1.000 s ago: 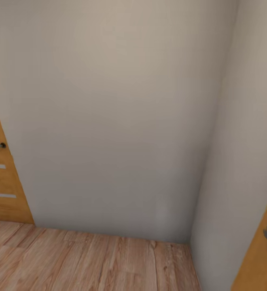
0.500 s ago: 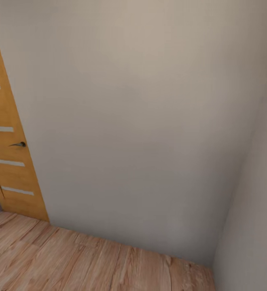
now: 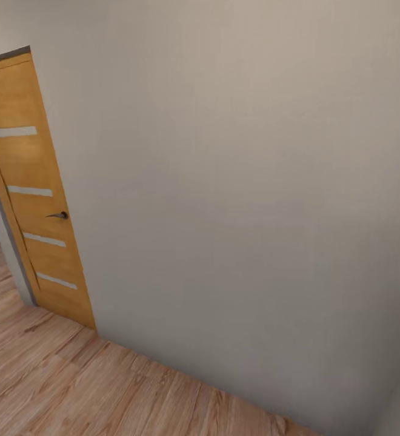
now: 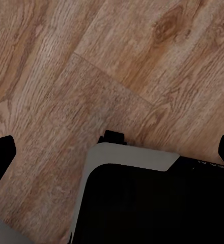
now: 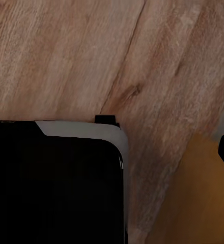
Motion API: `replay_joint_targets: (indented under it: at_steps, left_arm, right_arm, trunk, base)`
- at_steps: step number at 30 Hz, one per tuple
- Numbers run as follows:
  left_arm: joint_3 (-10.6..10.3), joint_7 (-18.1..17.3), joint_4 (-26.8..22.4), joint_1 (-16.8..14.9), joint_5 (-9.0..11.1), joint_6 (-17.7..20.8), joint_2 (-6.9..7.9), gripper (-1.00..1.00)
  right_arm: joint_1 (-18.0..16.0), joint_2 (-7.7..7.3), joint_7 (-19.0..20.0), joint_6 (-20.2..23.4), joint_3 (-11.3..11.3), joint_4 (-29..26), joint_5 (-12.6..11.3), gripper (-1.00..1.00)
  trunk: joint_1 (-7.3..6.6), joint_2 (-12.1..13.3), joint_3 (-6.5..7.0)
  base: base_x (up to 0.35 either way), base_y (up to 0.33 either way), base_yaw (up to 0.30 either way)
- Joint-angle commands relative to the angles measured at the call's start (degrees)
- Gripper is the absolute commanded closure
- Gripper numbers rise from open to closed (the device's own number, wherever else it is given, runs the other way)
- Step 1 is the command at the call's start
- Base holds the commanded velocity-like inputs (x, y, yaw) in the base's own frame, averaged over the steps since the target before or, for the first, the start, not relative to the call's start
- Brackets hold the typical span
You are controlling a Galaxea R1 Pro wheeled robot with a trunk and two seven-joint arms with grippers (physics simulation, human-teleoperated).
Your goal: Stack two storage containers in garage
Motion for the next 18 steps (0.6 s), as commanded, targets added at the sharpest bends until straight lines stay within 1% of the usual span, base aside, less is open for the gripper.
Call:
replay_joint_targets:
  at_steps: [1, 4, 6, 18]
  left_arm:
    - [0.00, 0.04, 0.06, -0.05, 0.30, -0.20, -0.01, -1.00]
    - [0.00, 0.04, 0.06, -0.05, 0.30, -0.24, -0.01, -1.00]
    - [0.00, 0.04, 0.06, -0.05, 0.30, -0.37, -0.01, -1.00]
    - [0.00, 0.08, 0.06, -0.05, 0.30, -0.45, -0.01, -1.00]
  right_arm:
    - [-0.07, 0.02, 0.17, -0.33, 0.48, 0.18, -0.57, -1.00]
    - [-0.07, 0.02, 0.17, -0.33, 0.48, 0.18, -0.57, -1.00]
    - [-0.07, 0.02, 0.17, -0.33, 0.48, 0.18, -0.57, -1.00]
    - [-0.07, 0.02, 0.17, -0.33, 0.48, 0.18, -0.57, -1.00]
  trunk:
    - [0.04, -0.05, -0.08]
    - [0.04, -0.05, -0.08]
    - [0.04, -0.05, -0.08]
    - [0.04, -0.05, -0.08]
  base:
    - [0.322, 0.000, 0.273]
    - [0.297, 0.000, 0.273]
    - [0.119, 0.000, 0.273]
    - [0.011, 0.000, 0.273]
